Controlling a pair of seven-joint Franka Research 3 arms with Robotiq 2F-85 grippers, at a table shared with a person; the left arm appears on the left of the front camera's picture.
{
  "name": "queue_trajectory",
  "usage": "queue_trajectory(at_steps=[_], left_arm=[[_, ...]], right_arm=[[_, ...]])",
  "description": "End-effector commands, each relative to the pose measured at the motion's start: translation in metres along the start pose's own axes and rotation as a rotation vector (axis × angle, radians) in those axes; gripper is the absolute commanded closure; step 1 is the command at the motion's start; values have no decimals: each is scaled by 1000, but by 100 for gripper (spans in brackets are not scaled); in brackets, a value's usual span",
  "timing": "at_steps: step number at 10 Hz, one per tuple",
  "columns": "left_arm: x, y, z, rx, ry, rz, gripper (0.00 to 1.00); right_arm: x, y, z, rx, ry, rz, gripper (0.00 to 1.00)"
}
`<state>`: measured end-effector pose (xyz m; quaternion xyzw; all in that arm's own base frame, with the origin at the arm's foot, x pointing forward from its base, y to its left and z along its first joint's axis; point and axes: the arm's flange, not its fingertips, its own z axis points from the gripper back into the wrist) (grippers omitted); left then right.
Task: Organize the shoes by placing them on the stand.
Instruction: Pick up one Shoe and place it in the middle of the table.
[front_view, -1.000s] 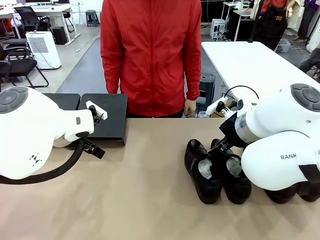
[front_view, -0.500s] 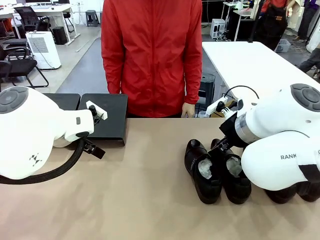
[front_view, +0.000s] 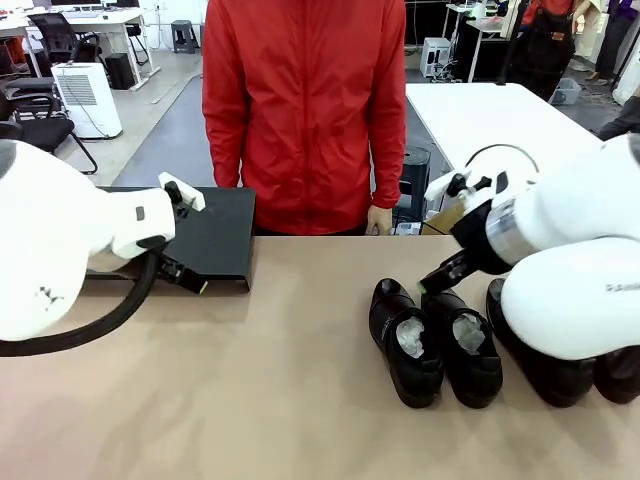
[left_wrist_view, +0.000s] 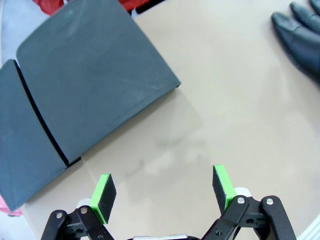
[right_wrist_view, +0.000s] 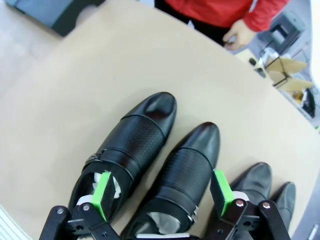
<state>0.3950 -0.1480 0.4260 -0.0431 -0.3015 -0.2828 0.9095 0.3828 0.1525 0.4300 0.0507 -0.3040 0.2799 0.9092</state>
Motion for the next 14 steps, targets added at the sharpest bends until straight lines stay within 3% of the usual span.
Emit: queue_trajectory(at_steps=[1,4,9,11,12,14], left_arm=[[-2,18,35,-98,-11,1,0],[-12,34,82,-197,-77,20,0],[-29,53,114,-154,-80,63,0],[-26,54,113,-173,-110,61,0],[-18,62,116,-148,-83,85,0],[-18,62,116,-148,-83,85,0]], right_arm=[[-11,-25,40,78,-8,-44,0],[-32,-53,96,143,-43,-107,0],[-64,-87,125,181,-84,-156,0],[-63,-93,124,200,-90,-206,0],[-41,-97,132,144,-68,-176,0],[-41,-97,132,144,-68,-176,0]])
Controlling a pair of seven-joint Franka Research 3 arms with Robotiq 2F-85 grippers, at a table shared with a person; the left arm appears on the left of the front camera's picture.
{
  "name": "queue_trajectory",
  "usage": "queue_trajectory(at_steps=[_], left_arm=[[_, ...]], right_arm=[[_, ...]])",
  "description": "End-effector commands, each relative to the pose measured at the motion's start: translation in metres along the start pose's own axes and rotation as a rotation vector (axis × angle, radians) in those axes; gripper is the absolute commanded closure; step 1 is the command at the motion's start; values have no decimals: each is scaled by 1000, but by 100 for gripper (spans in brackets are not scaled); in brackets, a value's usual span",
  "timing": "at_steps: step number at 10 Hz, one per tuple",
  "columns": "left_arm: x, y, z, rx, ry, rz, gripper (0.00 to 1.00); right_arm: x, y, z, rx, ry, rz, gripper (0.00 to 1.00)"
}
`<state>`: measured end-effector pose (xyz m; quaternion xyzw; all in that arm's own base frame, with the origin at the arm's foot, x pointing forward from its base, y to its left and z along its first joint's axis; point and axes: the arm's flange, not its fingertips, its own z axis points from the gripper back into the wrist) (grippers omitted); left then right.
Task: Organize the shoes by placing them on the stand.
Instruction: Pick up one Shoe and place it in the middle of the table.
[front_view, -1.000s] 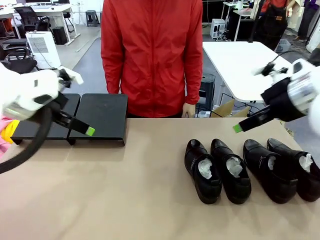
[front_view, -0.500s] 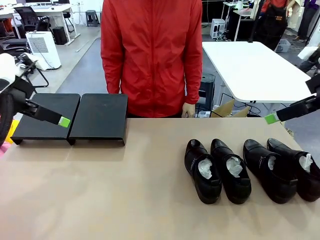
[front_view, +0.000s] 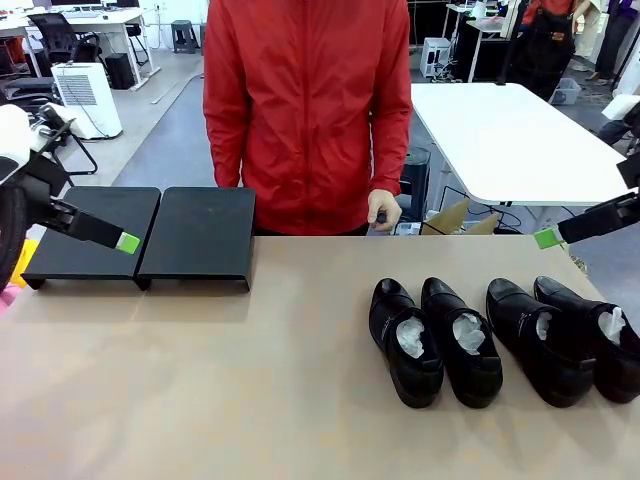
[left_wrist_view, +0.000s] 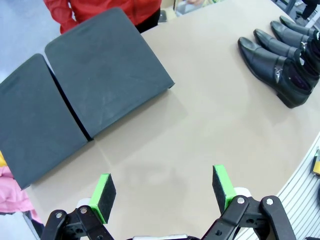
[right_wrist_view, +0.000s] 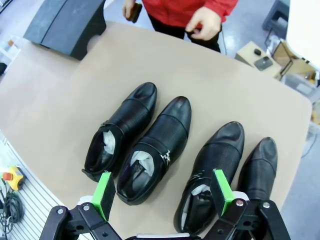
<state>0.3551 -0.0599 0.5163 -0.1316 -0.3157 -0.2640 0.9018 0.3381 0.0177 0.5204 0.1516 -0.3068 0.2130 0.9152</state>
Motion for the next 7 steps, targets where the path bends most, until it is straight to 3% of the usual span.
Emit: queue_trajectory(at_steps=[1,7], left_arm=[[0,1,0,-6,0,3,0],[0,1,0,-6,0,3,0]], right_arm=[[0,-1,0,4,-2,10,0],[0,-1,0,4,-2,10,0]])
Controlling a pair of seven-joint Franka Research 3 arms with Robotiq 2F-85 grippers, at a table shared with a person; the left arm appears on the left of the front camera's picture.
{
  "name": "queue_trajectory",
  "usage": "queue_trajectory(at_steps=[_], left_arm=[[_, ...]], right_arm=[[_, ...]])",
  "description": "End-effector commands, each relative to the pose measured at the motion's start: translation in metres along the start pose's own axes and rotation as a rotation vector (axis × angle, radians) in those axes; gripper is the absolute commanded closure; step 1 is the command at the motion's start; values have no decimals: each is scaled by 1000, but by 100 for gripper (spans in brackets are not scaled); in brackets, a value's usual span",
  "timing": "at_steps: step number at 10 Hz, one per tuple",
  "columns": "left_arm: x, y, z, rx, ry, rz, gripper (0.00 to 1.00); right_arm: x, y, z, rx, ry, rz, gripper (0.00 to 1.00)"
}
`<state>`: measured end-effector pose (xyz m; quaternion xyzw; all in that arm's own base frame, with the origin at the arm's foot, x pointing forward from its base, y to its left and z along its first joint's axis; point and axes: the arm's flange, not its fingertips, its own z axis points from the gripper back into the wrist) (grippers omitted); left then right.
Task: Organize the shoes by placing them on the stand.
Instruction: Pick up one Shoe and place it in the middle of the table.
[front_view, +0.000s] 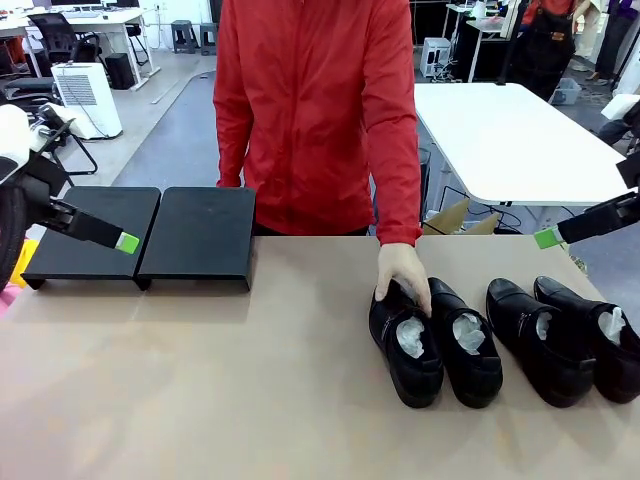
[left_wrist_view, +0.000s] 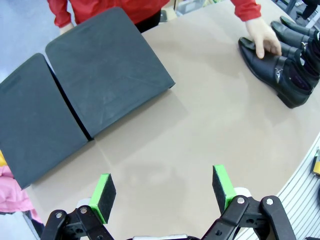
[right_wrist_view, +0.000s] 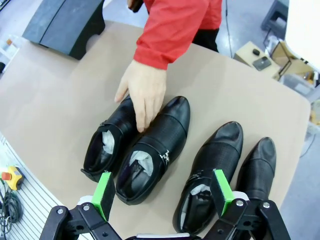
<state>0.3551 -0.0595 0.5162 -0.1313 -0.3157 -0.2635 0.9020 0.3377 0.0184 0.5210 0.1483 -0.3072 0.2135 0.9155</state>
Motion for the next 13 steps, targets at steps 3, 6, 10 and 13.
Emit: queue_trajectory(at_steps=[3,6,10,13], left_arm=[[0,1,-1,-7,-1,2,0],[0,1,-1,-7,-1,2,0],[0,1,-1,-7,-1,2,0],[0,1,-1,-7,-1,2,0]], right_arm=[[0,-2,0,10,-3,7,0],[0,-2,0,10,-3,7,0],[0,-2,0,10,-3,7,0],[-2,7,-8,-53,89,-51,0]])
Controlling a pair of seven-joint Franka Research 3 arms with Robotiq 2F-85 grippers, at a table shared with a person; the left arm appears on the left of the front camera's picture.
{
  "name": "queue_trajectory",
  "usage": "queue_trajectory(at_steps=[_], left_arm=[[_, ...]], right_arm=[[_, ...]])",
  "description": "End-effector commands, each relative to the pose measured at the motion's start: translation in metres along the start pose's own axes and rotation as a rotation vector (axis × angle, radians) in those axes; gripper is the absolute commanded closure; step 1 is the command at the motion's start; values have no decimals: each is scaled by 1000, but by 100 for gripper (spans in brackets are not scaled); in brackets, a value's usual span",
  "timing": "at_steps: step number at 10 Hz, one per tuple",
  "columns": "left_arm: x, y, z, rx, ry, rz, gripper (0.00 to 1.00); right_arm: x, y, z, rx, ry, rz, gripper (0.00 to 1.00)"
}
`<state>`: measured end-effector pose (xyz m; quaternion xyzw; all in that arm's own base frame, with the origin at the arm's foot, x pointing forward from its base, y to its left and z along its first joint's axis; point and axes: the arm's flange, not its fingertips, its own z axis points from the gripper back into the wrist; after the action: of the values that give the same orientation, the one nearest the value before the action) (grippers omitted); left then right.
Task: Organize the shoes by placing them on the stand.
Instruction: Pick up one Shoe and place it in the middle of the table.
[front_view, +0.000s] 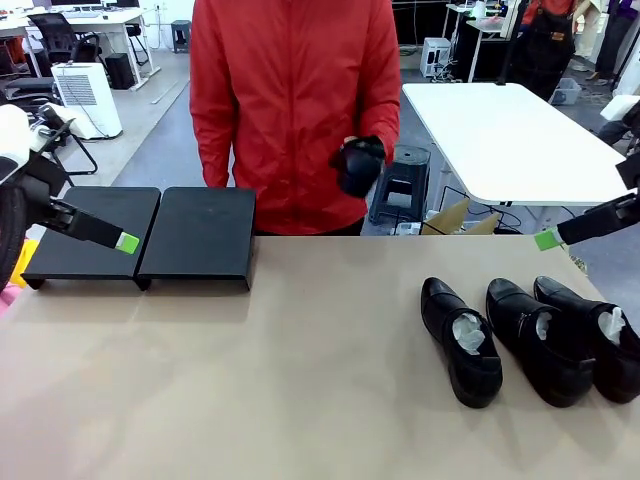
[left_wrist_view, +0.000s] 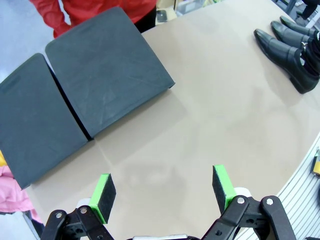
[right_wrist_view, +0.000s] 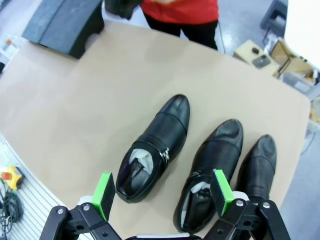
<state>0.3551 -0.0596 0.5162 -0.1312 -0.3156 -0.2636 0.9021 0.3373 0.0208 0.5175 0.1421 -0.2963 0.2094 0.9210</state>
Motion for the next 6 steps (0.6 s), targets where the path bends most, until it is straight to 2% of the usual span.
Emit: queue_trajectory(at_steps=[1,2,3,6], left_arm=[[0,1,0,-7,-1,2,0],[0,1,0,-7,-1,2,0],[0,1,0,-7,-1,2,0],[0,1,0,-7,-1,2,0]], right_arm=[[0,9,-10,-146,125,-120,0],[-1,10,-14,-287,169,-179,0],[-1,7,-21,-361,233,-221,0],[-2,-7,-39,-469,320,-304,0]])
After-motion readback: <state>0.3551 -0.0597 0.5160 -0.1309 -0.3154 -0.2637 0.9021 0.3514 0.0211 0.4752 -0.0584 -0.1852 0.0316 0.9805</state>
